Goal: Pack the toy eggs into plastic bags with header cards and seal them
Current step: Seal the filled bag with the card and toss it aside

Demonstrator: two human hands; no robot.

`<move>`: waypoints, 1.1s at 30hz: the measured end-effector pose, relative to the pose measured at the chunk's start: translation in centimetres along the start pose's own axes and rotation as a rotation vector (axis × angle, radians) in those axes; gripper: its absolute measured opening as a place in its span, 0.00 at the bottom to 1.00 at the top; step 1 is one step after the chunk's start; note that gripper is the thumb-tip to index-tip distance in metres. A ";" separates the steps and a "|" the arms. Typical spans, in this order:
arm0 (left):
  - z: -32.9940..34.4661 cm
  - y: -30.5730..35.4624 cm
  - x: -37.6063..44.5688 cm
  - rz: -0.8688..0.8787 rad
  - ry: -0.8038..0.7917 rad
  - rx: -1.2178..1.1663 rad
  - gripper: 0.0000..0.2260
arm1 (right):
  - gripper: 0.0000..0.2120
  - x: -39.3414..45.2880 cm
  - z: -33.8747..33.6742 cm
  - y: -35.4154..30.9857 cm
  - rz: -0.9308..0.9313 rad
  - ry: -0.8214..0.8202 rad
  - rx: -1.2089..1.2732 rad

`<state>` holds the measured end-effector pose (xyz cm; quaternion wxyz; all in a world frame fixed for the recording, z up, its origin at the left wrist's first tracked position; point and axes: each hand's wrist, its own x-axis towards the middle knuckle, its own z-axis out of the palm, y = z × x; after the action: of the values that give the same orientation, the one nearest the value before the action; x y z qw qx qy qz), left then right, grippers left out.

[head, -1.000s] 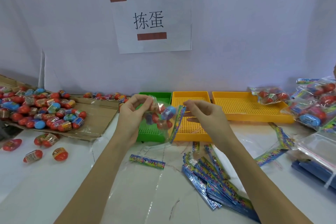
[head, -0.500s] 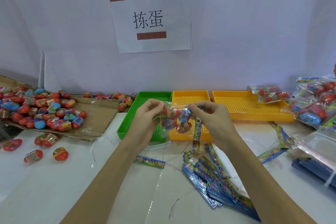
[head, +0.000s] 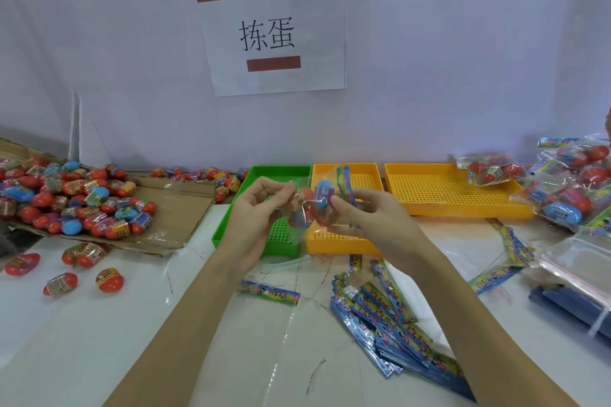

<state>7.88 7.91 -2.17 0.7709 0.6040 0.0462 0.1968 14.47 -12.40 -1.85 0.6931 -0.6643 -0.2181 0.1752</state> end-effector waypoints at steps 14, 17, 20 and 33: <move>1.4 -0.5 -0.9 -0.054 -0.232 0.252 0.18 | 0.17 0.0 0.5 -0.3 -0.055 0.147 0.091; 1.3 -0.4 -0.5 0.054 -0.043 0.177 0.16 | 0.21 0.0 0.2 -0.4 0.049 0.015 0.167; 0.7 -0.2 -0.1 0.033 0.002 0.121 0.16 | 0.19 -0.1 0.4 -0.1 0.001 0.019 0.104; 0.8 0.0 -0.8 0.092 -0.168 0.351 0.11 | 0.22 -0.4 0.1 -0.5 -0.068 0.039 -0.156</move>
<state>7.36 6.83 -2.09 0.6450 0.7450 -0.0122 0.1699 14.08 -12.51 -1.36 0.6488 -0.7120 -0.2396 0.1210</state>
